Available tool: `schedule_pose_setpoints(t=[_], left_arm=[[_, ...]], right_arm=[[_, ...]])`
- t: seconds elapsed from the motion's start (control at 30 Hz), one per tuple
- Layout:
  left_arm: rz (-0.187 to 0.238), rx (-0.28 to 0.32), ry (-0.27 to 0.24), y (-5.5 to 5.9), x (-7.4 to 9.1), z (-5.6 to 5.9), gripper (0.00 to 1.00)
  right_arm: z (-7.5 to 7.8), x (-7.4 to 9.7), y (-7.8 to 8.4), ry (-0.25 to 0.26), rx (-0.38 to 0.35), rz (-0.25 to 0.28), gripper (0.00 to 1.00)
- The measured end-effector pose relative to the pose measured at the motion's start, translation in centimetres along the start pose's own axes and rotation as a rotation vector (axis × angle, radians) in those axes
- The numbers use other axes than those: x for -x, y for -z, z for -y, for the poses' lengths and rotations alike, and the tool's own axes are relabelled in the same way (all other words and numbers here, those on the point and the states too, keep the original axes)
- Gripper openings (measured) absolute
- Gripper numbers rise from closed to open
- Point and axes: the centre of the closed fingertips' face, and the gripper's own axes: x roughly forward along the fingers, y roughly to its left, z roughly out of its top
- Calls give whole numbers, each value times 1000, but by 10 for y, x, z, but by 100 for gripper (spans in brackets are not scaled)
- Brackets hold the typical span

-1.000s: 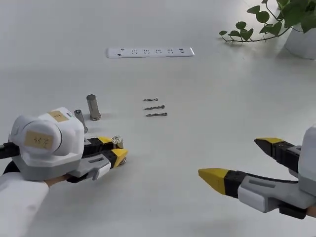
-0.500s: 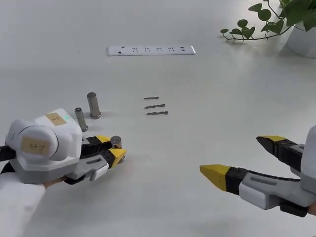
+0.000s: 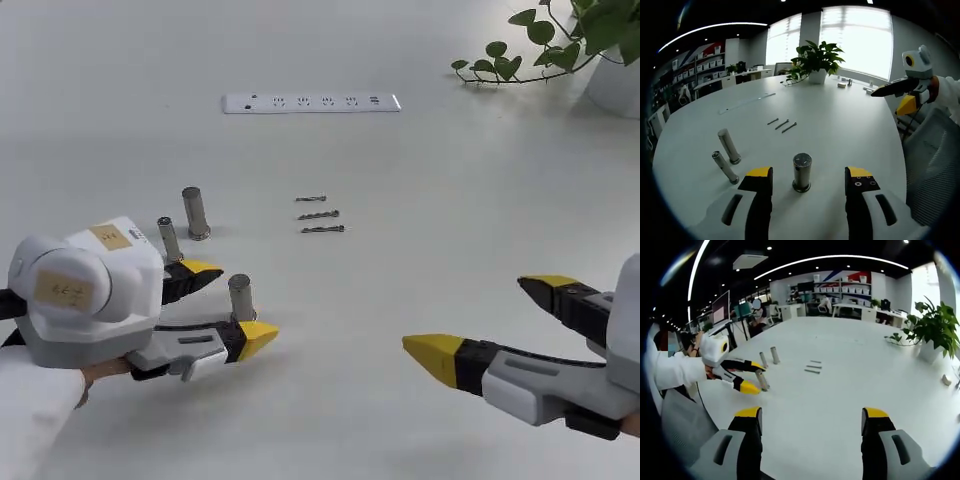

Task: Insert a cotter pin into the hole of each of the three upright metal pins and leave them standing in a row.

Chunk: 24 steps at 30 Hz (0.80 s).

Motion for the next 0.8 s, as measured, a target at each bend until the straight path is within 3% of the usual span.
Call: schedule_pose_setpoints(t=[0.23, 0.27, 0.37, 0.53, 0.6, 0.7, 0.8], left_arm=[[7, -9, -13, 4, 20, 4, 99], [14, -27, -26, 3, 24, 2, 99], [7, -6, -9, 5, 33, 6, 99], [-6, -13, -24, 8, 45, 8, 99], [-2, -6, -25, 10, 49, 9, 99], [-56, -25, -23, 22, 52, 10, 99], [-58, -22, -24, 24, 57, 13, 99]], right_arm=[[-1, 0, 1, -3, 5, -6, 79], [-1, 0, 2, -4, 5, -7, 79], [-1, -1, 2, -3, 4, -8, 79], [1, -1, -1, -4, 17, -9, 79], [2, -2, -3, -12, 58, -18, 78], [5, -4, -8, -30, 120, -39, 78], [8, -7, -16, -59, 210, -60, 76]])
